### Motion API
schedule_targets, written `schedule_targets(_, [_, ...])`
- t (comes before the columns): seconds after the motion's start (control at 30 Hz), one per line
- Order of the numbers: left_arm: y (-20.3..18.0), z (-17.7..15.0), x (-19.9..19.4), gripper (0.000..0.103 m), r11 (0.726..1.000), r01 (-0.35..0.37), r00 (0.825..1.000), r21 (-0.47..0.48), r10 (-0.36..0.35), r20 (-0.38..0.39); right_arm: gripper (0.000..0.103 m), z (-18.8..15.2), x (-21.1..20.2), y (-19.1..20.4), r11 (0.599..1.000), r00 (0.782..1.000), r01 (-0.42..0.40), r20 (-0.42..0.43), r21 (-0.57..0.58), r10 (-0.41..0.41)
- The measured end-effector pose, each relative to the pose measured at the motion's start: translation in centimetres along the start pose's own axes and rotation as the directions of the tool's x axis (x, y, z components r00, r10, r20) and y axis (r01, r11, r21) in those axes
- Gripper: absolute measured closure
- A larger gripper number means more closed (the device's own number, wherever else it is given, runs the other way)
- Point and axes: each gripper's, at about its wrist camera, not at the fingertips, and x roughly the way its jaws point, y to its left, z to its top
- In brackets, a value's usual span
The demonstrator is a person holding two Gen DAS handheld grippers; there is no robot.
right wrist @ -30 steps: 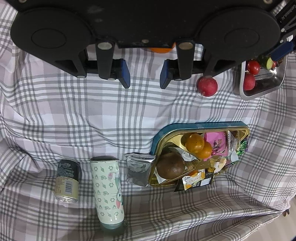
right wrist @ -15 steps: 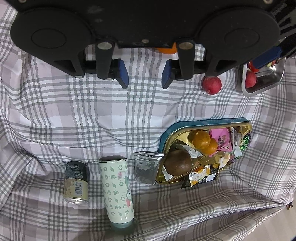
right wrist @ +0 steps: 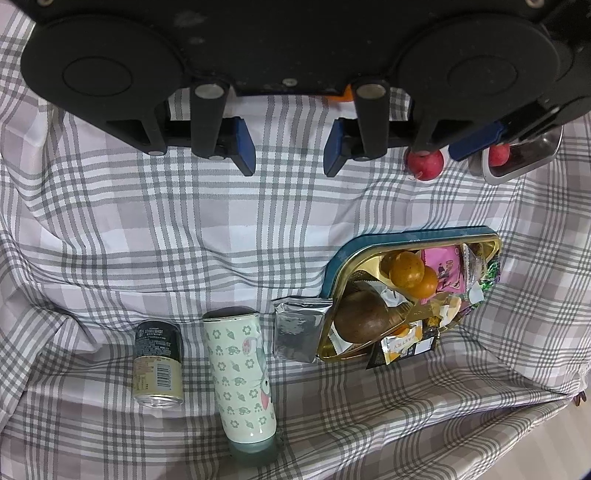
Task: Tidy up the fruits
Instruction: 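Move both tools away from the tray toward the loose radish and orange, then grasp a red radish with the left gripper while the right grasps a mandarin orange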
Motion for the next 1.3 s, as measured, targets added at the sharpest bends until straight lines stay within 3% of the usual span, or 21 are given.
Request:
schedule_targets(0.33, [1.1, 0.2, 0.7, 0.055, 1.0, -0.015, 1.0, -0.018, 0.015, -0.001, 0.059, -0.2, -0.4, 0.3, 0.988, 0.986, -0.149, -0.083, -0.044, 0.145])
schedule_targets(0.63, [2.5, 0.4, 0.8, 0.055, 0.998, 0.012, 1.0, -0.064, -0.014, -0.025, 0.059, -1.9, 0.0, 2.1, 0.96, 0.979, -0.164, -0.161, -0.228, 0.129])
schedule_targets(1.07, [2.9, 0.9, 1.3, 0.055, 0.996, 0.085, 0.996, 0.031, -0.084, -0.031, 0.058, -4.5, -0.6, 3.7, 0.876, 0.979, -0.196, -0.139, -0.44, 0.149])
schedule_targets(1.3, [3.3, 0.8, 1.9, 0.055, 0.987, 0.146, 0.988, 0.071, -0.142, -0.052, 0.054, -5.1, 0.2, 4.2, 0.855, 0.981, -0.184, -0.143, -0.485, 0.131])
